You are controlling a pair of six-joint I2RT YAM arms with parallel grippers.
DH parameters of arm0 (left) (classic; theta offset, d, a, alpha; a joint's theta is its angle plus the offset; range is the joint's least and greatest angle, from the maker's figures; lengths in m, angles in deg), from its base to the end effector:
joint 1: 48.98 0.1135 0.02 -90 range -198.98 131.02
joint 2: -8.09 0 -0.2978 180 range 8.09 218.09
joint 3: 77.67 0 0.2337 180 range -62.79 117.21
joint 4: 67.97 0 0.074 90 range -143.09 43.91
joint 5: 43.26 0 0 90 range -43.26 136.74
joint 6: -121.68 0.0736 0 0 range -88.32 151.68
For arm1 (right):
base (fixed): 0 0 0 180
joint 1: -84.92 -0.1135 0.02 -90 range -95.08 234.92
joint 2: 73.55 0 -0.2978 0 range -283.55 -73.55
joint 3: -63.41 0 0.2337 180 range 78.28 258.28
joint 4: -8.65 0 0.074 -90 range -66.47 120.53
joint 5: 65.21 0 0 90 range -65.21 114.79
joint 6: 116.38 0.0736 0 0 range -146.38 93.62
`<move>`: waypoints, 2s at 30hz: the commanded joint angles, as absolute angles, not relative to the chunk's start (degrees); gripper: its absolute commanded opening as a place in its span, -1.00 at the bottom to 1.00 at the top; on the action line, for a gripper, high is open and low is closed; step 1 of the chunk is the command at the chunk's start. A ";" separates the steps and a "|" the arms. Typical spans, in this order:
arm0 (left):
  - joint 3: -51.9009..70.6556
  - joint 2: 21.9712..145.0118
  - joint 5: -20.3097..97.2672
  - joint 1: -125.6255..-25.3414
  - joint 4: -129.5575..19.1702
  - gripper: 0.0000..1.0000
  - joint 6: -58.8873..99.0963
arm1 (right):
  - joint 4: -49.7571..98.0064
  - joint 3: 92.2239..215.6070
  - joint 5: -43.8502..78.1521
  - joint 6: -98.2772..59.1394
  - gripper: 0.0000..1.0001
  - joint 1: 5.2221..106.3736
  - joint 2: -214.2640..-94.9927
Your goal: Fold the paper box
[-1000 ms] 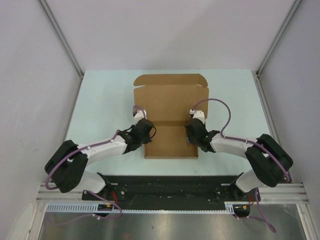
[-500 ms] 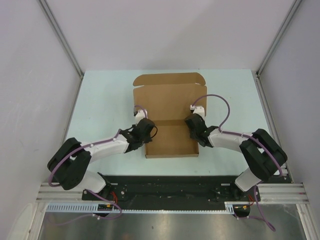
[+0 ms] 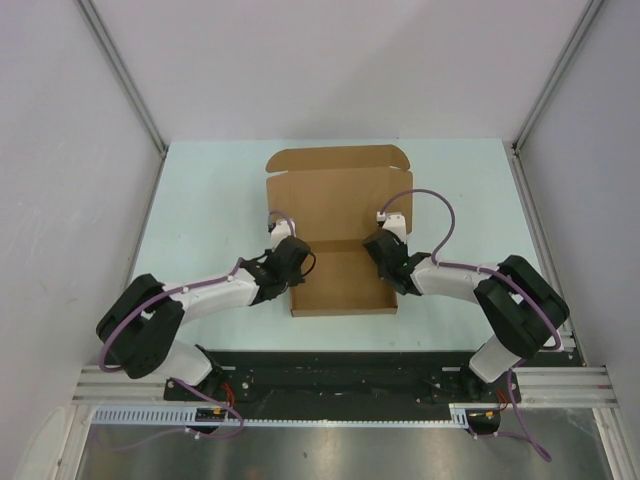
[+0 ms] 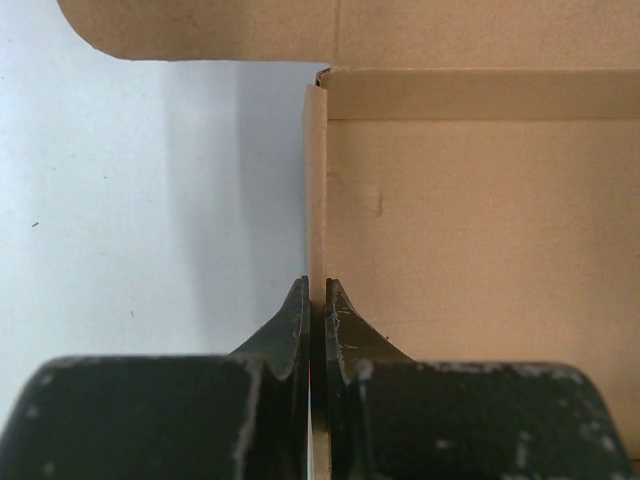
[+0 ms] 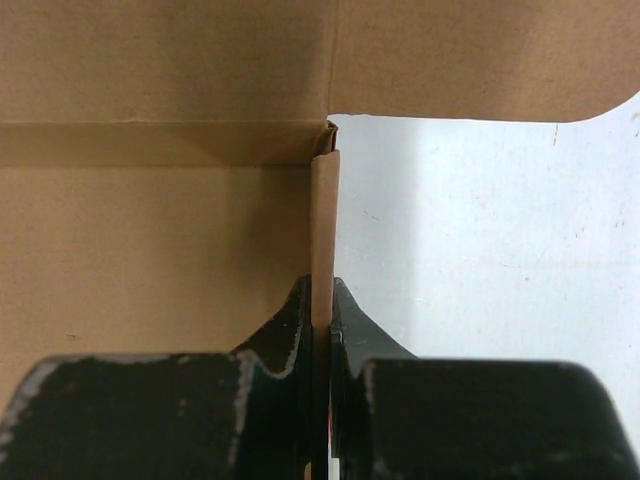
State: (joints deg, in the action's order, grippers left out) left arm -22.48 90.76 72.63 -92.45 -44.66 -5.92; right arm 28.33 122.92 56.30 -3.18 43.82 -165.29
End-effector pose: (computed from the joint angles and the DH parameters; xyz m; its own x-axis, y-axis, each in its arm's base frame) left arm 0.2238 -0.1679 0.1924 -0.7009 -0.0919 -0.7073 -0.0114 0.9930 -0.1177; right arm 0.2597 0.1755 0.1789 -0.6702 -0.1390 -0.7291 -0.0582 0.9891 -0.1351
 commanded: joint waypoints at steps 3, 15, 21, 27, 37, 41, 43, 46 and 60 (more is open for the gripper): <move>-19.90 91.32 74.42 -92.93 -45.80 -0.94 -6.64 | 32.14 124.16 60.22 -2.65 -0.52 43.79 -164.70; -18.85 91.67 75.57 -93.37 -44.21 -0.92 -7.07 | 39.95 127.76 57.75 -1.51 -0.08 42.48 -160.65; -18.76 91.23 76.09 -93.46 -43.77 -0.92 -7.34 | 42.78 127.68 55.65 -0.98 -0.19 40.28 -161.61; -18.23 91.32 76.18 -93.54 -43.07 -0.92 -7.60 | 43.74 127.24 55.03 0.07 -0.31 38.96 -164.60; -18.14 90.70 76.36 -93.54 -42.89 -0.83 -8.13 | 43.39 125.04 55.64 1.39 -1.00 37.90 -165.92; -18.32 88.42 75.40 -93.54 -42.89 -0.50 -7.78 | 43.48 124.42 57.04 1.92 -1.00 37.64 -165.04; -19.02 85.88 74.69 -93.54 -43.86 -0.29 -7.34 | 43.48 124.42 57.66 2.09 -1.00 37.73 -164.95; -19.64 82.97 74.07 -93.46 -44.83 -0.08 -7.16 | 43.39 124.25 58.01 2.44 -1.00 37.55 -164.95; -23.24 88.76 72.05 -93.02 -43.95 0.19 -8.21 | 42.16 122.84 58.37 3.59 -1.00 36.15 -164.16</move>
State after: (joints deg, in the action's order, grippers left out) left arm -22.15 86.54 72.87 -93.21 -43.55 -6.93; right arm 40.39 124.89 58.03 2.57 37.27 -164.37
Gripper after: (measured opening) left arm 0.558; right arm 0.035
